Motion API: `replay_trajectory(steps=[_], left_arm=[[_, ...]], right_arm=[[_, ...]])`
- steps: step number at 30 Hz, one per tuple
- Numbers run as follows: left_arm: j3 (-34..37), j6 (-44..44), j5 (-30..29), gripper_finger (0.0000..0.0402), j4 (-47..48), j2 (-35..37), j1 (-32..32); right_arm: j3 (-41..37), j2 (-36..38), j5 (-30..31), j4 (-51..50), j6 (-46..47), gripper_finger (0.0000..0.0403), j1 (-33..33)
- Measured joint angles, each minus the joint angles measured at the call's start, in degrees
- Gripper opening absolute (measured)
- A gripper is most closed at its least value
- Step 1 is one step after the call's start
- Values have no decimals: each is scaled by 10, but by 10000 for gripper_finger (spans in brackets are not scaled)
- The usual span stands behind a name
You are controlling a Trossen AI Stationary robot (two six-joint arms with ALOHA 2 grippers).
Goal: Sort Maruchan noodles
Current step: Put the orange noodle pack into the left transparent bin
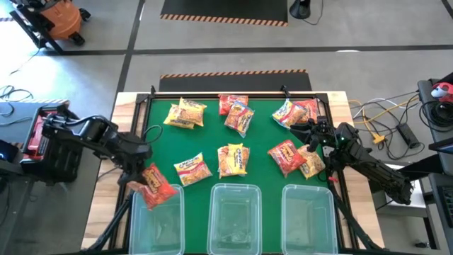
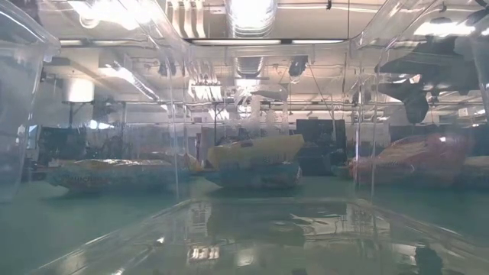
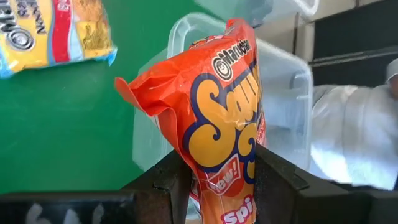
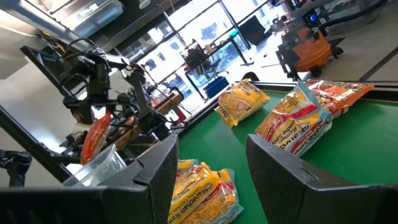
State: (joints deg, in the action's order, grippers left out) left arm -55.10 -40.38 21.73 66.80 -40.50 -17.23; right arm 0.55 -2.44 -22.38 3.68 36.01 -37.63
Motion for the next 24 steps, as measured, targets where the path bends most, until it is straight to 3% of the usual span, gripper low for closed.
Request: replay_trajectory(steps=[13, 24], left_arm=[[-75, 20, -81, 123, 76, -99, -62], [-175, 16, -225, 123, 198, -207, -182]], right_arm=[[0, 0, 0, 0, 0, 178, 0], [0, 0, 0, 0, 0, 178, 0]])
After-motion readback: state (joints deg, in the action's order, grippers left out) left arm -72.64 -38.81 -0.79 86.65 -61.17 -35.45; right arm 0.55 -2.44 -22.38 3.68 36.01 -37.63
